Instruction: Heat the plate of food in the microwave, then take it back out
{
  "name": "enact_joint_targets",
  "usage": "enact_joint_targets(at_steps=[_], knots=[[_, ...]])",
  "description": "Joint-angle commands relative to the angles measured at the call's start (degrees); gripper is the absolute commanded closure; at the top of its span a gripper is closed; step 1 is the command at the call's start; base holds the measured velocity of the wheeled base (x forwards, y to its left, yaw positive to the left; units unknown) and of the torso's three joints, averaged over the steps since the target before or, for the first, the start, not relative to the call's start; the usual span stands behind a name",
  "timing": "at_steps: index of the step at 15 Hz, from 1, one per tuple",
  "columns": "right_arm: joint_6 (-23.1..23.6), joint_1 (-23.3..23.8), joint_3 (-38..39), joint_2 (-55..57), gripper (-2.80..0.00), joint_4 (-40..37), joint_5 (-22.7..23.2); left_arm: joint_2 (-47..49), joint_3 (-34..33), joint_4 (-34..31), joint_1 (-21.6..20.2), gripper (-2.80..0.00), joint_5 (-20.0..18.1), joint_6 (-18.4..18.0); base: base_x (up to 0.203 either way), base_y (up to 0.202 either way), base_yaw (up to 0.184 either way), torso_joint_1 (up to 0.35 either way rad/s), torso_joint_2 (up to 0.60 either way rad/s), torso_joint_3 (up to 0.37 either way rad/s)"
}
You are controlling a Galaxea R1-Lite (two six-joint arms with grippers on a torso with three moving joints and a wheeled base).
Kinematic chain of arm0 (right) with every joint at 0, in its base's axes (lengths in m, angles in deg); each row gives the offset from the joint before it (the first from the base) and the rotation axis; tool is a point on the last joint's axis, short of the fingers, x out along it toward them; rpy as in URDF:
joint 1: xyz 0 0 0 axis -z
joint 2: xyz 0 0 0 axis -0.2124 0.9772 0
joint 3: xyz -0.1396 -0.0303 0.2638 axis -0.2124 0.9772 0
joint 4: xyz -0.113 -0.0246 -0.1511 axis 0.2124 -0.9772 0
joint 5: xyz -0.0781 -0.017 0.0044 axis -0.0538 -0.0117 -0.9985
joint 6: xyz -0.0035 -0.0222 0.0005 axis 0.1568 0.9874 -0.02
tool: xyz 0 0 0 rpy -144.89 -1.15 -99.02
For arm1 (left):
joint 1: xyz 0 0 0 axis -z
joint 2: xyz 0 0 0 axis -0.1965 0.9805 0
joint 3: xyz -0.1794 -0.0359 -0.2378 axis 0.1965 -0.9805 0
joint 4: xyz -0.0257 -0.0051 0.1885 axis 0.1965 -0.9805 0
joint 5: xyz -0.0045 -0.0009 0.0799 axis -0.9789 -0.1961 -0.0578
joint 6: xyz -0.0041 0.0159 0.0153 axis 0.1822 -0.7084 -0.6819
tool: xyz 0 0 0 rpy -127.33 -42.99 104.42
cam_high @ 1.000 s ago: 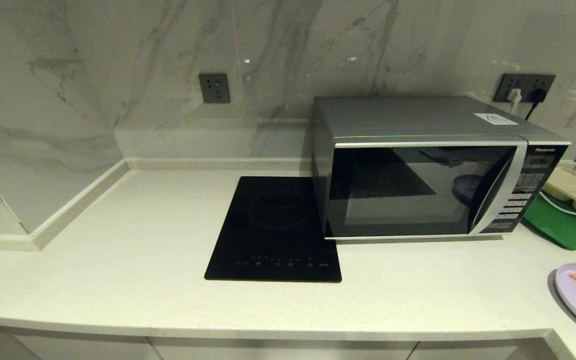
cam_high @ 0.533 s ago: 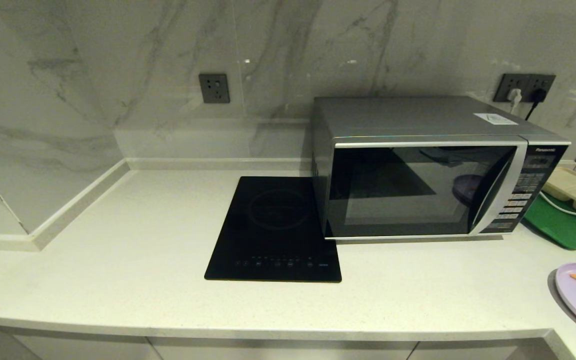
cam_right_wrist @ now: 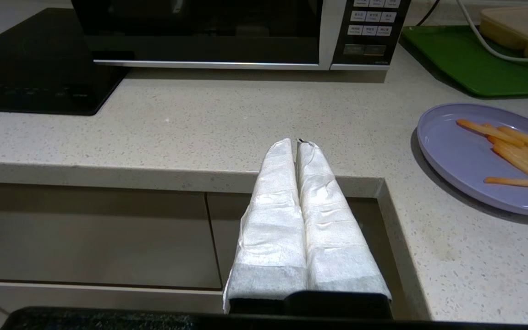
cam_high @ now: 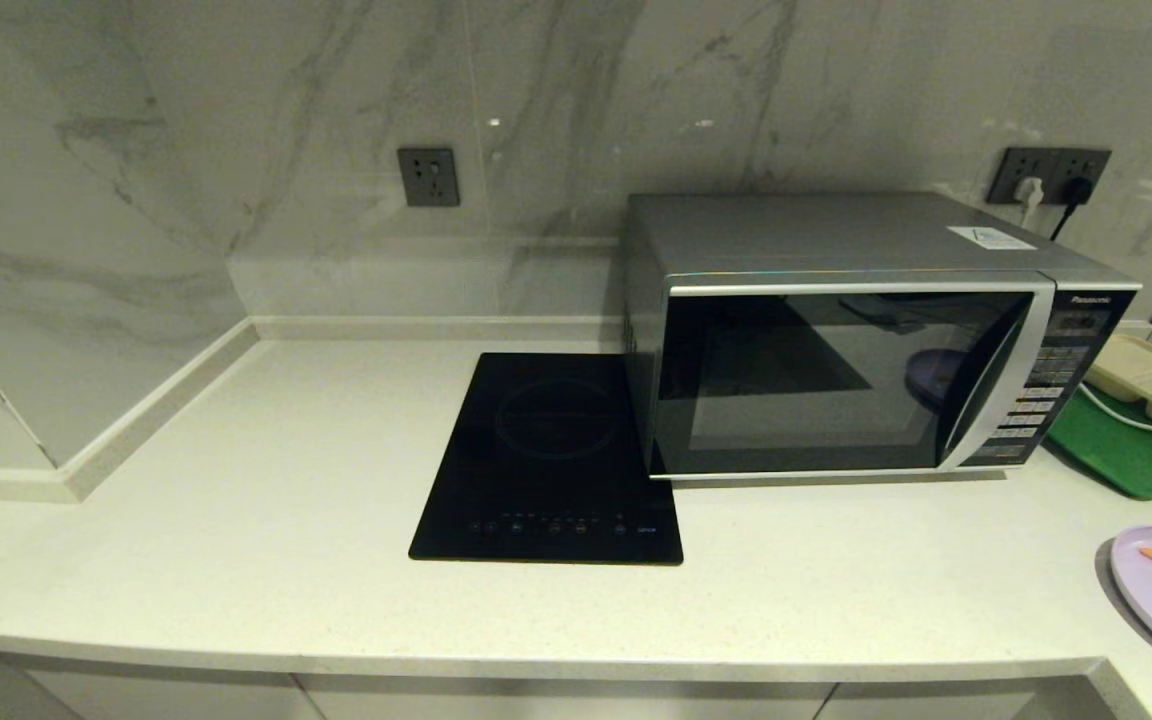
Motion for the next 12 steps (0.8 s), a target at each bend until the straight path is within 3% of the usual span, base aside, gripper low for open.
enact_joint_targets(at_steps=[1,12], knots=[[-0.14,-0.02,0.00,0.09,0.00,-0.04,-0.03,0.00,-0.01,0.02,-0.02,0.00,0.02,0.05,0.000,0.000,0.000,0.000,0.00,0.000],[-0.45,-0.02,0.00,0.09,0.00,0.05,-0.21,0.00,-0.01,0.02,-0.02,0.00,0.02,0.05,0.000,0.000,0.000,0.000,0.00,0.000]])
